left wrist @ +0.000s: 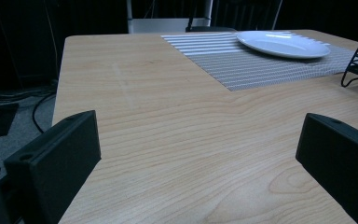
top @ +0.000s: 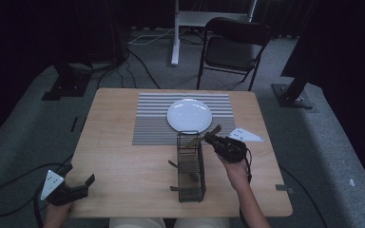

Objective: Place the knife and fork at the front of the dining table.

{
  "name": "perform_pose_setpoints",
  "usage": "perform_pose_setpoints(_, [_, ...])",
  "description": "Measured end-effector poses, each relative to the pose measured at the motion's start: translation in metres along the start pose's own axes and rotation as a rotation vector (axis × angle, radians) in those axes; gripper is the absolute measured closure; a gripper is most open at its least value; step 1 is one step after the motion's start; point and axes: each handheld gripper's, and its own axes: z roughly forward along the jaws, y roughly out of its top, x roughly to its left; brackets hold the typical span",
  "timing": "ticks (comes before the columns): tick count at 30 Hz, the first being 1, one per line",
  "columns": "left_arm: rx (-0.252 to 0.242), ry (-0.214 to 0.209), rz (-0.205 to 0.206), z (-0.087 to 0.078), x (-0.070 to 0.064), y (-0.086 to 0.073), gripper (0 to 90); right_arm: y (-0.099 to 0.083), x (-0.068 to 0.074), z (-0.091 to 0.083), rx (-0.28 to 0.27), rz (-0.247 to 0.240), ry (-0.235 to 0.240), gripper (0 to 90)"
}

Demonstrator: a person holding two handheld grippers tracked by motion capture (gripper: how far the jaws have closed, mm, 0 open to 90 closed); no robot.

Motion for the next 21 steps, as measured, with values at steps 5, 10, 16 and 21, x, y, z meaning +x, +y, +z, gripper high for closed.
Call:
perform_pose_setpoints(5, [0.0, 0.0, 0.0, 0.0, 0.0, 0.0, 0.0, 0.006, 0.003, -0.001, -0.004, -0.021, -0.007, 83.4])
perform_pose_setpoints(10, [-0.001, 0.002, -0.007, 0.0, 0.001, 0.0, 0.0, 0.02, 0.005, -0.01, -0.062, -0.016, 0.005, 83.4])
perform_pose_setpoints(16, [-0.002, 0.005, -0.007, 0.0, 0.001, 0.0, 0.0, 0.035, 0.006, -0.026, -0.121, -0.013, 0.016, 83.5])
perform_pose_setpoints(21, [-0.002, 0.005, -0.009, 0.0, 0.001, 0.0, 0.0, 0.048, 0.006, -0.039, -0.169, -0.019, 0.017, 83.5])
